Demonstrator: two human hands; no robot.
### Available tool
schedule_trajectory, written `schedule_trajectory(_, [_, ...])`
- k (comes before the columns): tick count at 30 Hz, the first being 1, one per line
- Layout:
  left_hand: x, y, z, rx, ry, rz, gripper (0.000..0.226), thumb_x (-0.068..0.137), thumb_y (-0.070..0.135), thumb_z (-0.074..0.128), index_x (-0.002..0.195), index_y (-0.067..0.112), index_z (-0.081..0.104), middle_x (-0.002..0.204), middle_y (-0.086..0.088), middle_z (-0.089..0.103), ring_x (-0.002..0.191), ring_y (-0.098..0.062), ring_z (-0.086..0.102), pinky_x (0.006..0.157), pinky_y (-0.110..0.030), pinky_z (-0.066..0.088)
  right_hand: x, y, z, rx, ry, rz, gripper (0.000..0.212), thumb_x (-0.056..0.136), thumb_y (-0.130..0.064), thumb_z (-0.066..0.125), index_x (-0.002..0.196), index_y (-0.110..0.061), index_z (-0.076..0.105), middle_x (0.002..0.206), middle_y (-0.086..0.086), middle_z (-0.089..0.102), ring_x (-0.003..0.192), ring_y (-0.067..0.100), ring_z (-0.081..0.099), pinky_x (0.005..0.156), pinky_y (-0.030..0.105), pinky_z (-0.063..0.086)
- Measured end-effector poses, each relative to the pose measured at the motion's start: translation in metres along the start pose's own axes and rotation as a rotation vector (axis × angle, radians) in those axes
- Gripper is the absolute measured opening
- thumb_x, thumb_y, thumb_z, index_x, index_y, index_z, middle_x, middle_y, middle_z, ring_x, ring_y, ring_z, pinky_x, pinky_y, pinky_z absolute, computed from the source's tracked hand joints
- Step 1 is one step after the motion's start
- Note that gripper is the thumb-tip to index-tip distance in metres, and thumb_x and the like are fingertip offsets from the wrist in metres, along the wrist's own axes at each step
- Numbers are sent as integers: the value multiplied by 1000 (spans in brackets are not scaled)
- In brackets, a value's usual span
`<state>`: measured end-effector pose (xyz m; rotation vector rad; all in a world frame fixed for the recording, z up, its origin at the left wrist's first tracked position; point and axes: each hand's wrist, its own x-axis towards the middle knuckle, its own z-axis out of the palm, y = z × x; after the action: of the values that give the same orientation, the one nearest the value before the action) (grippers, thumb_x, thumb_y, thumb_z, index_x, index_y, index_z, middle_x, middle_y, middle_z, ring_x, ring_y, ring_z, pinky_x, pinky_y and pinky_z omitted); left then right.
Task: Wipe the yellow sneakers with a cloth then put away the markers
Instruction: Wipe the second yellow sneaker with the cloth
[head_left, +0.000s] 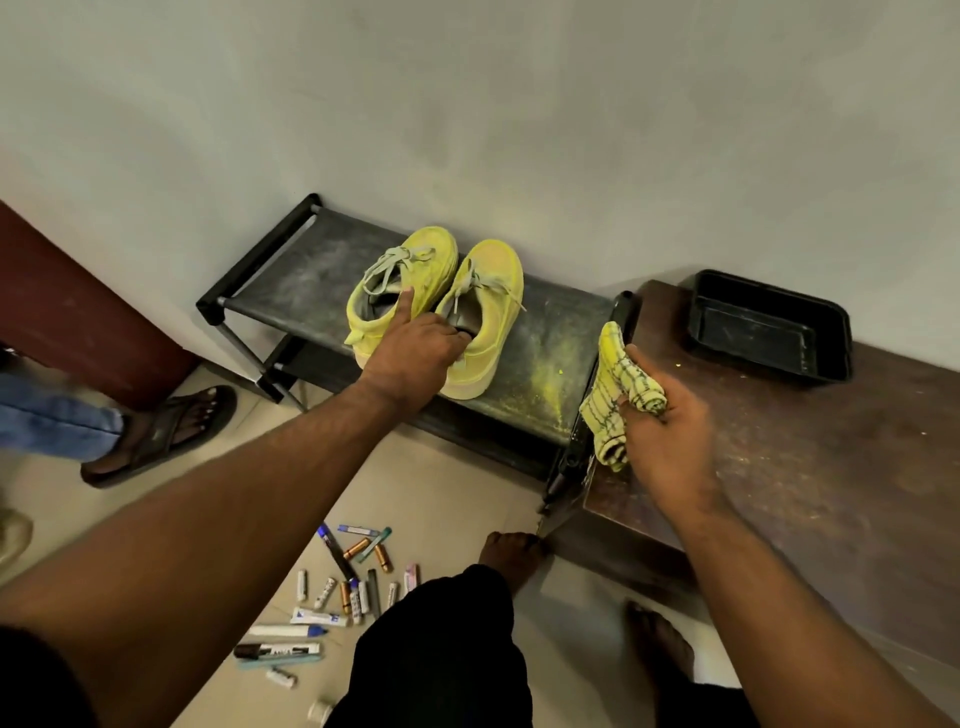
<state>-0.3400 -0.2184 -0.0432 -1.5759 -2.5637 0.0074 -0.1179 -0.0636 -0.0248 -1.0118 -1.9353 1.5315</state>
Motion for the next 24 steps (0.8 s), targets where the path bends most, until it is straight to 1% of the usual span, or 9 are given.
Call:
schedule_trajectory(4, [4,2,-8,-26,-92,0,37,87,5,52,122,11,61,106,-9,67,111,-27,56,117,-43,2,-4,-3,-2,-15,-5,-7,55,89,10,53,133,-23,54,108,-12,66,73,-9,65,60,13,53])
schedule_trajectory(6, [5,4,-18,-143,-101,-35,35,93,14,53,127,11,58,121,-9,63,120,-25,52,116,-39,12,-6,-3,-4,-20,-5,6,55,90,8,53,133,-27,54,107,-14,67,84,2,68,69,31,60])
schedule_trajectory(8, [0,1,-28,-266,33,-130,27,94,19,53,116,8,65,116,-10,66,113,-29,56,105,-39,33,-7,-2,-7,-22,0,12,54,91,6,54,132,-28,54,99,-24,65,92,16,67,79,49,56])
schedule_trajectory(9, [-1,-4,-33,-275,85,-221,25,95,21,51,106,8,68,107,-11,68,103,-31,60,92,-39,43,-8,-2,-9,-14,5,6,53,91,5,54,132,-27,55,101,-24,65,94,16,67,82,49,56])
schedule_trajectory(11, [3,-21,-42,-201,79,-423,28,96,27,46,93,9,67,93,-12,67,89,-34,62,72,-36,46,-10,-1,-10,-5,9,-3,52,90,6,55,132,-26,55,109,-17,65,93,-4,65,84,30,57])
schedule_trajectory(14, [24,-43,-52,-128,-47,-525,28,93,29,53,91,5,66,92,-16,67,86,-37,63,68,-36,46,-12,-1,-11,-12,18,8,54,90,6,55,131,-28,54,103,-22,63,83,-16,62,71,10,52])
schedule_trajectory(19, [52,-64,-48,-188,-295,-613,42,80,40,72,77,-1,60,95,-20,66,89,-33,63,66,-33,44,-16,-3,-9,-16,34,27,56,89,5,56,129,-35,52,104,-21,64,83,-12,63,72,14,53])
schedule_trajectory(22, [58,-75,-35,-494,-294,-817,37,79,29,76,86,-5,65,90,-19,69,80,-30,66,74,-37,55,-17,-3,-8,19,27,27,55,90,4,56,129,-35,53,115,-16,62,96,-6,60,86,27,53])
schedule_trajectory(24, [57,-74,-34,-729,-269,-929,26,81,17,75,72,-3,62,72,-16,63,60,-25,58,64,-34,52,-16,-2,-8,32,21,32,56,90,4,56,127,-37,52,110,-25,61,98,-8,58,89,27,51])
